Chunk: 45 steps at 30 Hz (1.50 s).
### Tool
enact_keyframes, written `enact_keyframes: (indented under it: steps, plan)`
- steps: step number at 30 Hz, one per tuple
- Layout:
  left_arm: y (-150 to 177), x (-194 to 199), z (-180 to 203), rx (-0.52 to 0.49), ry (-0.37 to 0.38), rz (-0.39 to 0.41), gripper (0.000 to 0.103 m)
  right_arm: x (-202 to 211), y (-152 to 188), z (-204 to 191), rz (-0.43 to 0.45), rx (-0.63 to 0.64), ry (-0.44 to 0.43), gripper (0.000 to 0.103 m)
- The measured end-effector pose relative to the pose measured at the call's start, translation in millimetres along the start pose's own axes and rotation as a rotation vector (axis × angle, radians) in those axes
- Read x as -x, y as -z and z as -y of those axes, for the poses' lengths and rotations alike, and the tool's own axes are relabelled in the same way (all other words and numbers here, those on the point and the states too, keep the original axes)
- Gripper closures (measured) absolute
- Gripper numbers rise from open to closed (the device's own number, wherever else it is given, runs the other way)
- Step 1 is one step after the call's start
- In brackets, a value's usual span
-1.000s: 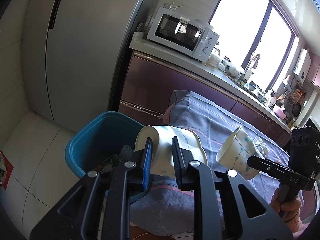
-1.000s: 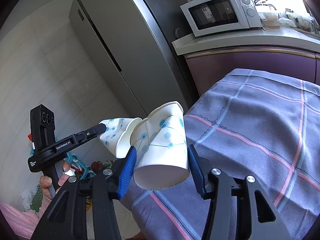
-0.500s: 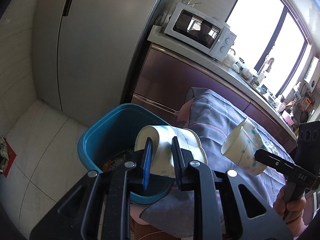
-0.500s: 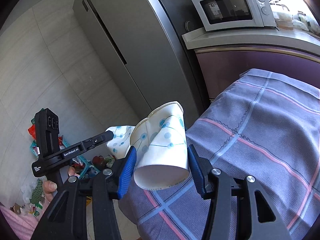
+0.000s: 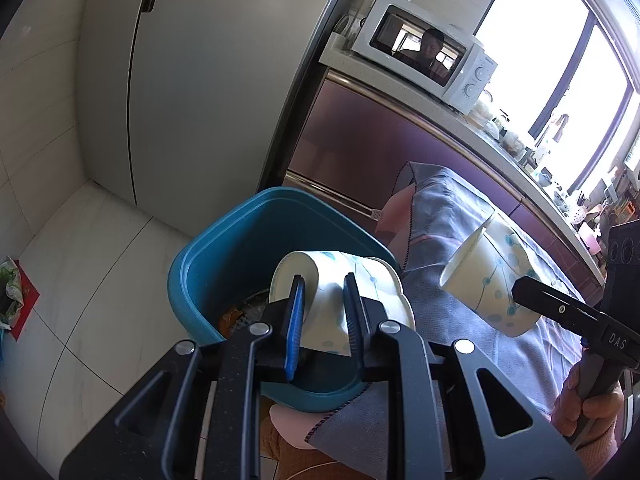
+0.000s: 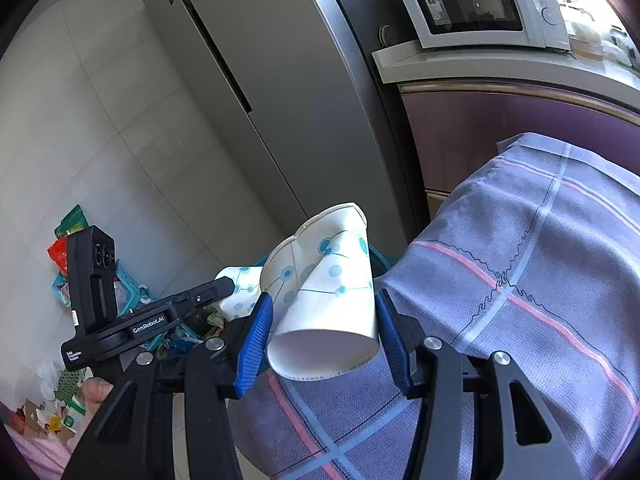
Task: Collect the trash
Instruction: 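Open both grippers over the teal bin, dropping the paper cups, then move both grippers back to the table and grasp white tissues with each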
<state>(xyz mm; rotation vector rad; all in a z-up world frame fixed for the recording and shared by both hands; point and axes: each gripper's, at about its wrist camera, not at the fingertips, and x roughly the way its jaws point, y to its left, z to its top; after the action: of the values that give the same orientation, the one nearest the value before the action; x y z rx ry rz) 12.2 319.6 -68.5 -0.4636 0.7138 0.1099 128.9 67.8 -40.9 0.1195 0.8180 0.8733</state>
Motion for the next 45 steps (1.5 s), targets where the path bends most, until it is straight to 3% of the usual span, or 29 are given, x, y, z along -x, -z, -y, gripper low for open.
enact_keyframes:
  steps: [19, 30, 45]
  plan:
    - [8.3, -39.6, -8.5, 0.017, -0.077, -0.056, 0.082, -60.8, -13.5, -9.7, -0.084, 0.04, 0.038, 0.053]
    - [15.1, -54.9, -17.4, 0.053, -0.061, -0.088, 0.081, -85.9, -18.8, -9.5, -0.112, 0.009, 0.042, 0.051]
    - [13.5, -35.0, 0.8, 0.026, 0.012, -0.036, 0.068, -44.1, -5.4, 5.2, -0.072, -0.005, 0.007, 0.049]
